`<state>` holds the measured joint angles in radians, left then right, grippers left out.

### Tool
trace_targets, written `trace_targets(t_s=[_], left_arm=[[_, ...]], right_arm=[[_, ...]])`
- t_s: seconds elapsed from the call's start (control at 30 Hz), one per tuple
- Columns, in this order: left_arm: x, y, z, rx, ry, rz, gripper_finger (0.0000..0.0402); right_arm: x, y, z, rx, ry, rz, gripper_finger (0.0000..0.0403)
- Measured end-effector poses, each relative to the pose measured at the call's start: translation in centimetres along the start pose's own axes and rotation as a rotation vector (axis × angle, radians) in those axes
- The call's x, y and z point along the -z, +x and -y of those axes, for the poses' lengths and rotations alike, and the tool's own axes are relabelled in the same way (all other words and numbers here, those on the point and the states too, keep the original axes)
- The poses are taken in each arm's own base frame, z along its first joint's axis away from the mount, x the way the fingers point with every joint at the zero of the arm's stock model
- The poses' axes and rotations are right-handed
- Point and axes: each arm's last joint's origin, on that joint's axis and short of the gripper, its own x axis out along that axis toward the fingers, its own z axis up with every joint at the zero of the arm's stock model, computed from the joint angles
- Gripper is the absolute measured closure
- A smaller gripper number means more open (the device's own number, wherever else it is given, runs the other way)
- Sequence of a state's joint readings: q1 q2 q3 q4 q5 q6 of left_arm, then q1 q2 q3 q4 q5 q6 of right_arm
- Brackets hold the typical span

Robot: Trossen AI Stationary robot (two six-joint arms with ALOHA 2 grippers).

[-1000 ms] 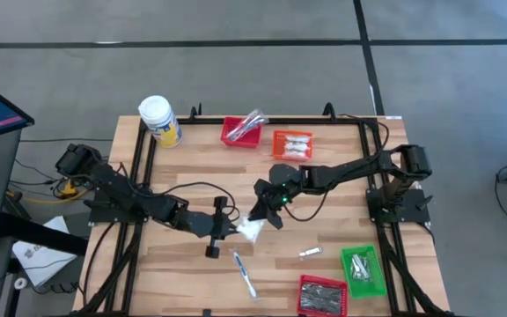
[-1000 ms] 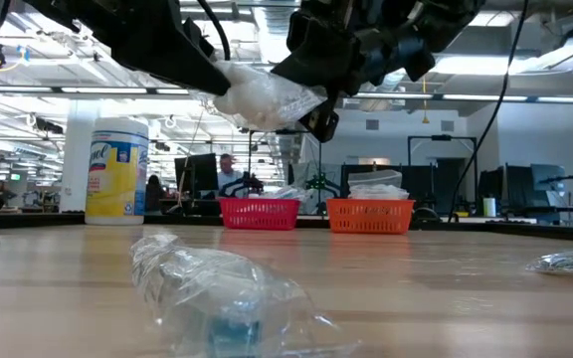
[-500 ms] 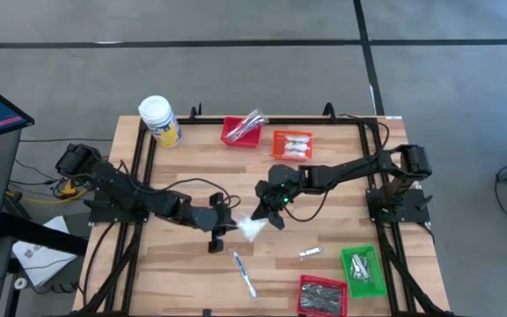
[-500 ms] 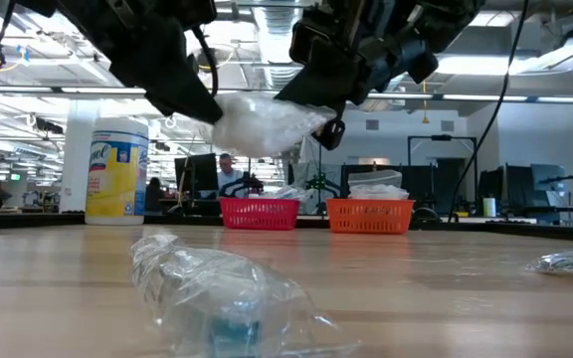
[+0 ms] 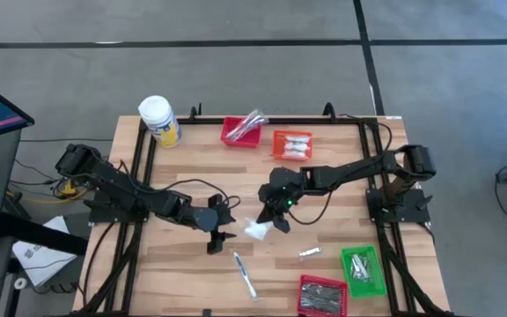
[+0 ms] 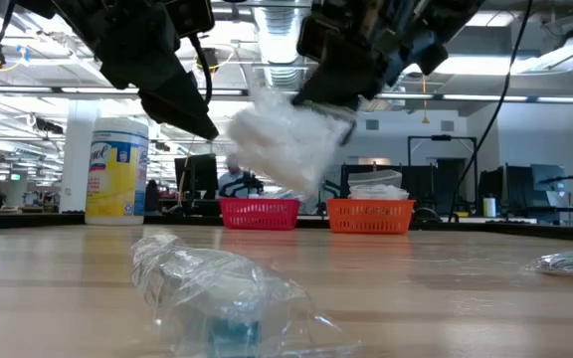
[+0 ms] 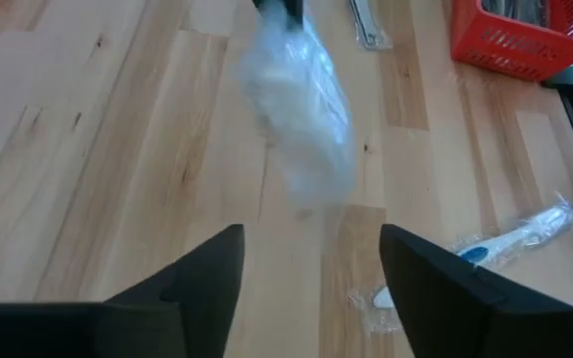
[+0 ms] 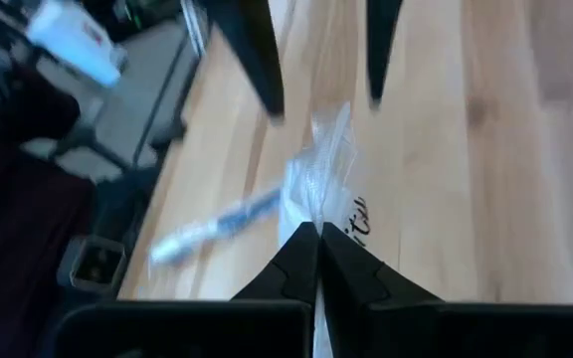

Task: Pick & Place Travel size toiletries
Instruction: Put the white cotton pack into the orange bin

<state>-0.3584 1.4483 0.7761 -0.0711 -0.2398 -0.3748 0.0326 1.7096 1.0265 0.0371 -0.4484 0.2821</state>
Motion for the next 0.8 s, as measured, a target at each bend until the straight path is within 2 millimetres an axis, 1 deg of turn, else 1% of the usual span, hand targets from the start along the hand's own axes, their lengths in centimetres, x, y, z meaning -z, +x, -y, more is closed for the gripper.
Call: trace_targets(t_s=[0.1, 0.17, 0.27, 0.37, 0.47, 0.63, 0.8], left_arm=[[0.0, 0.0, -0.1, -0.015, -0.002, 0.005, 0.0156], [-0.1, 0.0, -0.2, -0.036, 0.003, 0.013, 0.0148], [-0.3, 0.0, -0.3, -0.091, 0.057, 0.044, 0.014], [-0.7, 0.0, -0.3, -0.128, 0.112, 0.094, 0.0136], [-0.8, -0.1, -0.1, -0.119, 0.135, 0.11, 0.0135], [-0.7, -0.2, 0.3, -0.087, 0.145, 0.111, 0.0135], [-1.1, -0.2, 0.5, -0.077, 0.174, 0.151, 0.0136]], right_arm=[[0.7, 0.3, -0.4, 0.0, 0.003, -0.06, 0.0402], [0.5, 0.5, -1.1, -0.01, -0.021, -0.076, 0.0403], [0.4, 0.8, -2.3, -0.017, -0.051, -0.097, 0.0403], [-0.4, 0.9, -3.6, 0.018, -0.075, -0.086, 0.0403], [-0.9, 0.8, -4.5, 0.098, -0.073, -0.128, 0.0403], [-1.3, 0.6, -5.2, 0.214, -0.053, -0.182, 0.0403], [-1.2, 0.6, -5.3, 0.222, -0.046, -0.188, 0.0403]])
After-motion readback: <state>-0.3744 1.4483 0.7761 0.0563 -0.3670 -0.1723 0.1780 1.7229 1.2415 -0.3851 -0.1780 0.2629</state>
